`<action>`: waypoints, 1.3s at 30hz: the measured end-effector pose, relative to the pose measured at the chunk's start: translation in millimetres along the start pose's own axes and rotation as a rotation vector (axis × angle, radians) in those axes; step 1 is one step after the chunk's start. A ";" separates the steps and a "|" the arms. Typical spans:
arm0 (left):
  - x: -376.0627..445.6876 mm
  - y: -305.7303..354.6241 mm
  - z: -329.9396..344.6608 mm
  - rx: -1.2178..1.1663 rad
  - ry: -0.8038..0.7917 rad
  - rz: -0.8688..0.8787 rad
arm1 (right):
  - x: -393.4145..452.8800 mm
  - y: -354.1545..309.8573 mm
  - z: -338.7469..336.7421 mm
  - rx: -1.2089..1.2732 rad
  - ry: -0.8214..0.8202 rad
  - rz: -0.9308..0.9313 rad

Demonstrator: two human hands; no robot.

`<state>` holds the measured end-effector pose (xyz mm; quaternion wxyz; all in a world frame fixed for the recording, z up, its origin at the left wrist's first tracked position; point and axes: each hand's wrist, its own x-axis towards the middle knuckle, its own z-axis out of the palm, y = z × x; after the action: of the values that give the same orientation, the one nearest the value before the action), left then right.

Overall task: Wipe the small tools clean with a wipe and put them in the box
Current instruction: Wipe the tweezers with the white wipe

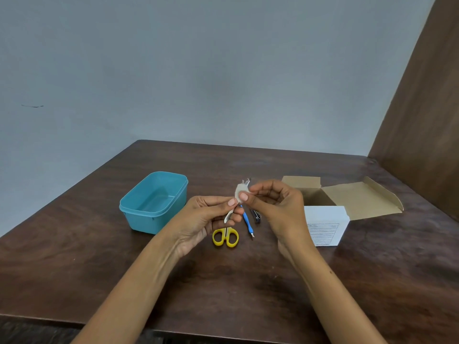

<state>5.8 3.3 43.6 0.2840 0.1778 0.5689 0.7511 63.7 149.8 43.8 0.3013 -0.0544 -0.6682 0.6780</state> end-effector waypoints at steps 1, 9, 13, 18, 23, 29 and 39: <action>-0.2 -0.1 -0.5 0.012 0.000 0.000 | -0.4 -0.2 -0.3 -0.006 -0.022 0.013; -2.2 0.3 0.7 0.058 -0.041 -0.014 | 1.6 -0.4 0.6 0.028 0.141 -0.001; -1.6 -0.7 0.5 0.073 -0.025 0.021 | -0.1 2.6 4.9 0.053 0.174 0.028; -1.2 -2.0 -0.3 0.127 0.002 0.079 | -3.3 3.0 6.4 0.071 0.136 0.089; -0.7 -2.3 -1.4 0.159 0.010 0.090 | -2.0 2.3 4.9 0.088 0.028 0.165; -0.3 -1.2 -3.6 0.135 0.020 0.077 | -3.5 6.2 4.5 -0.025 -0.144 0.177; -1.2 -1.5 -0.7 0.055 0.040 0.052 | -4.1 5.8 5.6 0.016 -0.145 0.190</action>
<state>6.7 2.3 42.0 0.2480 0.1849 0.5901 0.7457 62.5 143.3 37.5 0.1872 -0.0659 -0.6745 0.7111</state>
